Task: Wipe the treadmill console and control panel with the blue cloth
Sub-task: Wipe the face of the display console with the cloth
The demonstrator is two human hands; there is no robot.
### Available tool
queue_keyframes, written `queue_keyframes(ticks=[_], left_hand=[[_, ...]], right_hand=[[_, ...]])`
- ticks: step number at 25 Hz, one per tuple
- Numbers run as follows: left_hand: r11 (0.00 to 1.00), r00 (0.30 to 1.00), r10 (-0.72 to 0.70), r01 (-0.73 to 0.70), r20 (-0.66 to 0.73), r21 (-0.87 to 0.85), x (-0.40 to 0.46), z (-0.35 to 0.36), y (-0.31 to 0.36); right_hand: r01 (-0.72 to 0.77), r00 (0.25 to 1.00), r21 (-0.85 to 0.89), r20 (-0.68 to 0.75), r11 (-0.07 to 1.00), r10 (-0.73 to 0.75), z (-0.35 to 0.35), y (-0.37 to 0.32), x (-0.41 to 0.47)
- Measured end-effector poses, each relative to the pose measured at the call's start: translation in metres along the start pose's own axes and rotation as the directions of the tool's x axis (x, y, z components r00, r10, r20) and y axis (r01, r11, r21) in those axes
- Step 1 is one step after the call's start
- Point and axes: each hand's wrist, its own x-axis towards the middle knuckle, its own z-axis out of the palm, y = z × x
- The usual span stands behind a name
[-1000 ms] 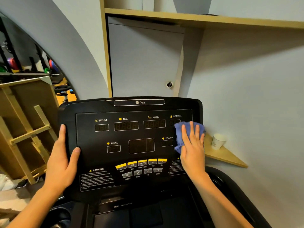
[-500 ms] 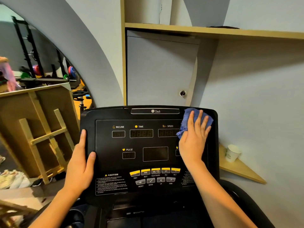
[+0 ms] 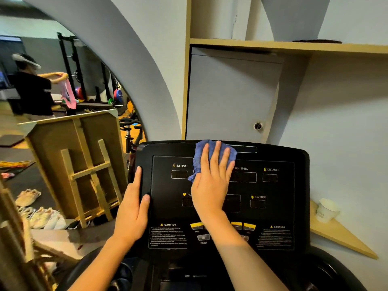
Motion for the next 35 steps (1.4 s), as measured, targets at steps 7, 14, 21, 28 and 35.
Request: queue_keyframes(ticks=[7,14,21,28,35], left_hand=[[1.000,1.000,-0.014,0.014,-0.012,-0.012,0.001,0.003,-0.008],[0.999,1.000,-0.012,0.012,-0.004,-0.049,0.001,0.004,-0.011],[0.999,1.000,0.003,-0.001,0.031,-0.048,0.002,0.005,-0.015],[0.998,0.999,-0.035,0.036,0.033,-0.047,0.001,0.004,-0.014],[0.998,0.999,-0.023,0.025,0.039,-0.051,-0.001,0.003,-0.007]], right_hand=[[0.213,0.974,-0.003,0.082,0.977,-0.212,0.011,-0.059,-0.014],[0.342,0.933,0.060,0.101,0.938,-0.347,0.020,-0.075,-0.040],[0.346,0.923,0.070,0.151,0.936,-0.353,0.024,-0.074,-0.079],[0.333,0.908,0.032,0.260,0.942,-0.330,0.020,-0.063,-0.120],[0.344,0.896,-0.025,0.308,0.939,-0.320,0.021,-0.029,-0.149]])
